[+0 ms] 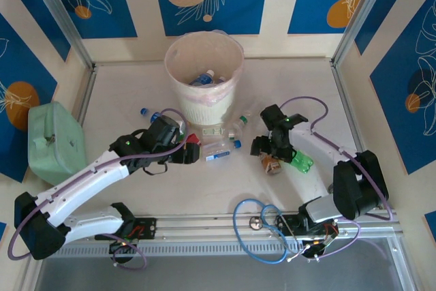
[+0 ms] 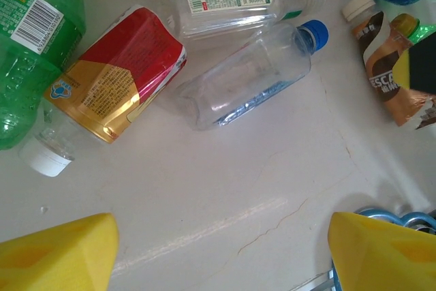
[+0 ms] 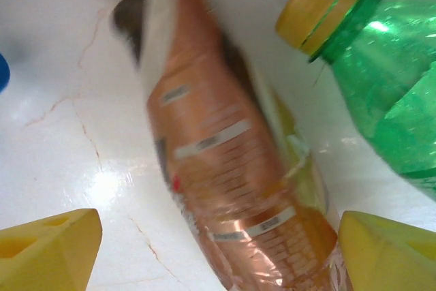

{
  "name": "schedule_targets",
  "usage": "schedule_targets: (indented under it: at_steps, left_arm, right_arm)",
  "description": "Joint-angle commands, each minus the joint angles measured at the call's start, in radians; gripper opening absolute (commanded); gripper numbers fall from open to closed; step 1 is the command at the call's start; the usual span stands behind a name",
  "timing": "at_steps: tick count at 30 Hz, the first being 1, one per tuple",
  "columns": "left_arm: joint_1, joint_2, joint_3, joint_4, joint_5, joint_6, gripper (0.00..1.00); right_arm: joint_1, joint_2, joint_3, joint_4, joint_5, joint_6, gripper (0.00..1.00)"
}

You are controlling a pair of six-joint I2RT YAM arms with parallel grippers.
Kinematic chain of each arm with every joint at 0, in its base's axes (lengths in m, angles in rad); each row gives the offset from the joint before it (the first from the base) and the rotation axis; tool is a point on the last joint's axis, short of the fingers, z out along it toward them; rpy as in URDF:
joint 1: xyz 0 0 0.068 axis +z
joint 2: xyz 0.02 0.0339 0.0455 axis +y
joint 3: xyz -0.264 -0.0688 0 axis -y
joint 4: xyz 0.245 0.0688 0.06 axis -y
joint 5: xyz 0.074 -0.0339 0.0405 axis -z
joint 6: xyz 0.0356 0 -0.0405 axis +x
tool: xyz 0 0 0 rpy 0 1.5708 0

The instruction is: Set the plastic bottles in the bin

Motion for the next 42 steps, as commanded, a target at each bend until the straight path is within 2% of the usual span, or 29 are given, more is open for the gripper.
schedule_targets:
  at_steps: [1, 8, 14, 20, 25, 33, 38, 42]
  left_arm:
    - [-0.009, -0.009, -0.006, 0.000, 0.004, -0.003, 0.80]
    - [-0.010, 0.007, 0.005, 0.002, 0.006, -0.004, 0.80]
    - [-0.008, 0.007, 0.010, -0.014, -0.006, -0.004, 0.80]
    - [-0.010, -0.002, -0.001, -0.024, -0.025, -0.017, 0.80]
    - [-0.008, -0.003, 0.001, -0.029, -0.032, -0.018, 0.81]
    - [-0.009, -0.002, 0.013, -0.044, -0.041, -0.011, 0.81]
    - [-0.009, -0.019, 0.014, -0.065, -0.078, -0.014, 0.80]
    - [-0.006, -0.035, 0.005, -0.083, -0.130, -0.027, 0.82]
  right_arm:
    - [0.044, 0.021, 0.021, -0.047, 0.050, 0.023, 0.90]
    - [0.051, 0.086, -0.002, -0.026, 0.055, 0.040, 0.83]
    - [0.056, 0.135, 0.009, 0.002, 0.032, 0.042, 0.82]
    - [0.067, 0.130, -0.001, 0.014, 0.031, 0.043, 0.70]
    - [0.072, 0.062, -0.023, 0.011, 0.032, 0.053, 0.62]
    - [0.093, -0.057, -0.016, -0.042, 0.040, 0.073, 0.55]
    - [0.104, -0.197, 0.048, -0.124, 0.050, 0.089, 0.55]
    - [0.086, -0.311, 0.161, -0.157, 0.006, 0.071, 0.55]
